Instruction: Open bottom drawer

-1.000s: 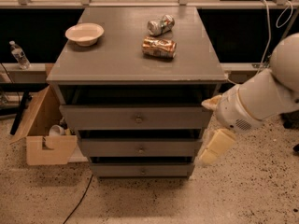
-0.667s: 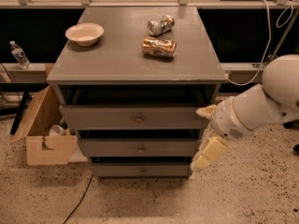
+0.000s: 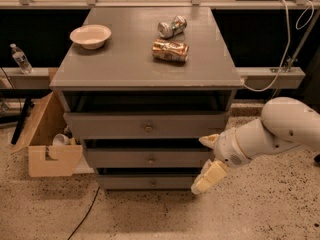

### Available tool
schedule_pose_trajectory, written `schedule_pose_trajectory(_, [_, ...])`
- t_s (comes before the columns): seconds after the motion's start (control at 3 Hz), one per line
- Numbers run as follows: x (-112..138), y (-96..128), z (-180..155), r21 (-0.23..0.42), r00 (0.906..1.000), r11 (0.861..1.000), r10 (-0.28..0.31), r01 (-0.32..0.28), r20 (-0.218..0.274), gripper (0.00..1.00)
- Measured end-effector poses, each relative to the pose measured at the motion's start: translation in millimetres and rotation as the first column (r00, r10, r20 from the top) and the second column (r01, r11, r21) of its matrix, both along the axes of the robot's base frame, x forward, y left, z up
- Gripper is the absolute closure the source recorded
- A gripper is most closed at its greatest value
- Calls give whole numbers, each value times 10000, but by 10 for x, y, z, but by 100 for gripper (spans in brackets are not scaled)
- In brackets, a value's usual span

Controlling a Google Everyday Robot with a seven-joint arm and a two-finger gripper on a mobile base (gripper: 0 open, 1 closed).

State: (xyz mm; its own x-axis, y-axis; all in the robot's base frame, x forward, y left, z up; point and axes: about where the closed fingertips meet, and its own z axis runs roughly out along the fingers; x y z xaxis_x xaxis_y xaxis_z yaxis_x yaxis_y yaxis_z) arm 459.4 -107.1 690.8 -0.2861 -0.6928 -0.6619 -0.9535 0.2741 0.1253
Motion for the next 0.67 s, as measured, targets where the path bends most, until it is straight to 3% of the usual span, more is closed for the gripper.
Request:
schedule_pose_trajectory(0.33, [-1,0,1,-4,10000,10000,3,-3,2,0])
schedule_pose_trajectory(0.67, [-14,117,-360,-54,9987,9987,512,-512,-53,0])
